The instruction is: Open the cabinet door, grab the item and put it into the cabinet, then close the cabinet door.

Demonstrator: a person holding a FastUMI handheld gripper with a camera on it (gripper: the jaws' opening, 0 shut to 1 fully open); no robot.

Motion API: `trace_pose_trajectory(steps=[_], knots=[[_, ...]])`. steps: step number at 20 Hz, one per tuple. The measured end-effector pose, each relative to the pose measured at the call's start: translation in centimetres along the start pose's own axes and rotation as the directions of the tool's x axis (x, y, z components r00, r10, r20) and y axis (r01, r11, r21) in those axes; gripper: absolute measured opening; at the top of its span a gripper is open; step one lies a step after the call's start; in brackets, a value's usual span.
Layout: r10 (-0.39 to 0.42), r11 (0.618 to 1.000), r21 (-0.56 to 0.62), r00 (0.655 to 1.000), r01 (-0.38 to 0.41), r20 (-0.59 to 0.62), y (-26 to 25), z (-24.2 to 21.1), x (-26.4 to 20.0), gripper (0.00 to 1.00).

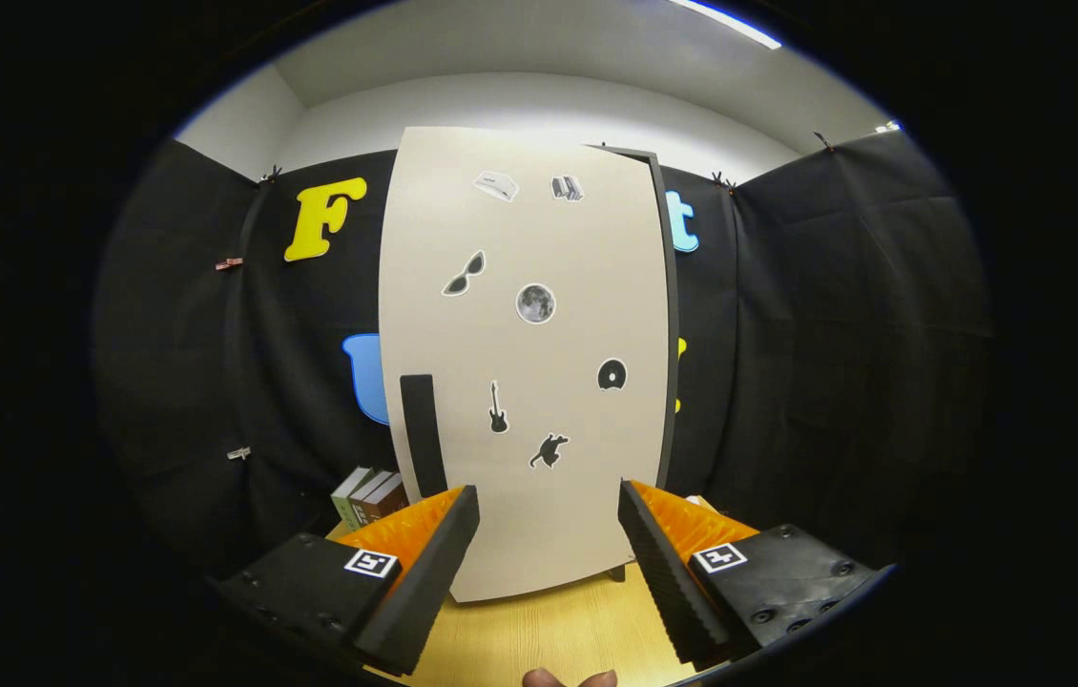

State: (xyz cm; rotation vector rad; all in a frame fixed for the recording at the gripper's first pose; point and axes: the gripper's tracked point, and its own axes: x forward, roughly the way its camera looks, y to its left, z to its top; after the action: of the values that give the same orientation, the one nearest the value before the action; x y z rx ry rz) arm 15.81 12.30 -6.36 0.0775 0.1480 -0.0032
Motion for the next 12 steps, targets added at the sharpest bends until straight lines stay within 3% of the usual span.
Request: trace_pose_trajectory(steps=[12], knots=[[0.014,1.0,-0.008,1.0,-0.014,-0.004,0.09,-0.18,-0.07,0.96]])
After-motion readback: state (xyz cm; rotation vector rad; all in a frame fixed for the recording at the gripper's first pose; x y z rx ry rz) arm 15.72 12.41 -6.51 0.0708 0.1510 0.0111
